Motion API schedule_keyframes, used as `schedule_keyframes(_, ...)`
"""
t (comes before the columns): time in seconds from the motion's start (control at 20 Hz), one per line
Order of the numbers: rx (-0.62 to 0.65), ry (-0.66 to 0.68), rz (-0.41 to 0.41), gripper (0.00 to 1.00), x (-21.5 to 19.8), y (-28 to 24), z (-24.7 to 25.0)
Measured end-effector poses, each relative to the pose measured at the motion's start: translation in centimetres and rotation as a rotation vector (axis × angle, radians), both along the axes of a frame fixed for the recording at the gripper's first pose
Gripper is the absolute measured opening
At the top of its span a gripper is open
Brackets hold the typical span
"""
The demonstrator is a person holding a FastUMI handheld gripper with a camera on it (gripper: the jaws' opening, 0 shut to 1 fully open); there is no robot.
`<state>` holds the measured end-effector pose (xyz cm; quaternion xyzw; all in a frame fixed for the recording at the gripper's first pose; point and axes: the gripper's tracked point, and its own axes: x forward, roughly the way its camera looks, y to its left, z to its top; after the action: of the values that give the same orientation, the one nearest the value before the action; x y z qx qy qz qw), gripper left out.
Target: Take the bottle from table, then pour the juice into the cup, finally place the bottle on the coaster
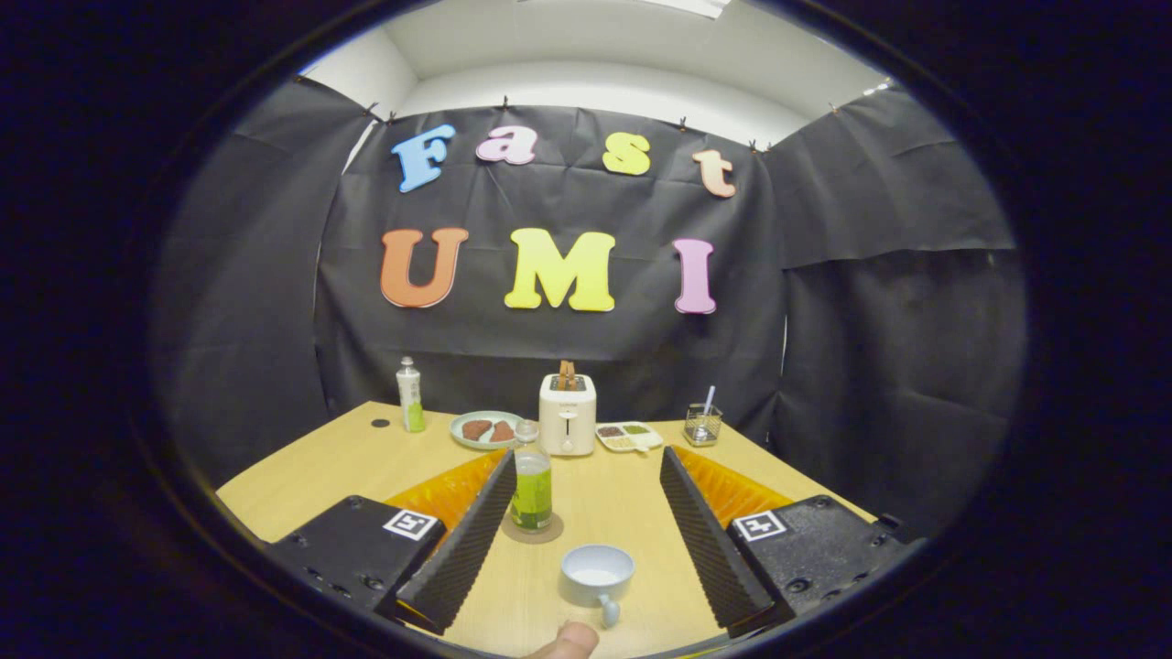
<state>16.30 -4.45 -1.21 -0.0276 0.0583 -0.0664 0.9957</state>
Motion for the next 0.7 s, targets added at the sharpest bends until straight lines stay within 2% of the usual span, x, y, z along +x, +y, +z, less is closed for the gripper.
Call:
schedule_keyframes(0.15, 0.027, 0.014, 0.037, 1.00, -3.2, 0.7, 0.0)
schedule_keyframes(0.45, 0.014, -0.129, 0.023, 1.00, -8.8, 0.2, 3.3)
schedule_keyframes(0.7, 0.061, -0.122, 0.045, 1.00, -11.5, -0.1, 3.2)
